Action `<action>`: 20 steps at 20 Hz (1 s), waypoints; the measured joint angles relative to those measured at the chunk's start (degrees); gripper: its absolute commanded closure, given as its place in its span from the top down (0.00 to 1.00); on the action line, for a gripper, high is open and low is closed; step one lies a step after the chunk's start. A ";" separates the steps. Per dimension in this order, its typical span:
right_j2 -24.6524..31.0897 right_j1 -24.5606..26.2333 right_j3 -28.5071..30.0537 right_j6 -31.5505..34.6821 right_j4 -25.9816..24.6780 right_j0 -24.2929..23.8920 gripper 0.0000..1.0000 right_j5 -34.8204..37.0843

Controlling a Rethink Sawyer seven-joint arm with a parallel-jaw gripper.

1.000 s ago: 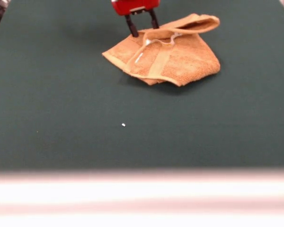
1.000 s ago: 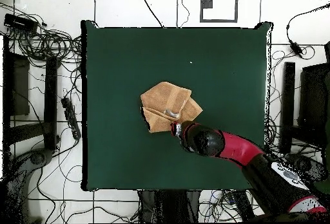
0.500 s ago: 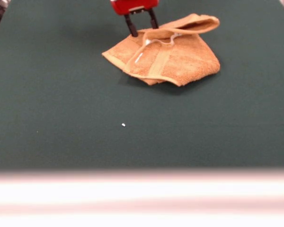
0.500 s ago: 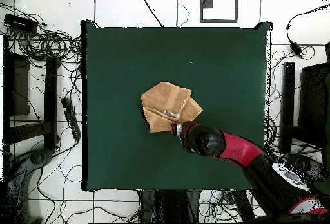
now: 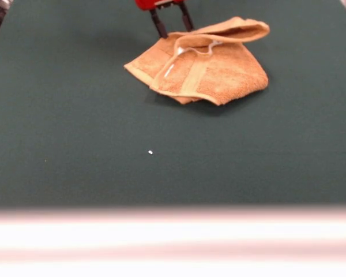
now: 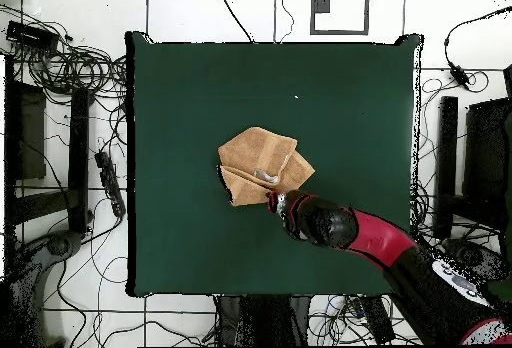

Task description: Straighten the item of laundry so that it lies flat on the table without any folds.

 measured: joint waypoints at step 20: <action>2.28 -1.72 2.46 0.00 2.08 -0.86 1.00 0.00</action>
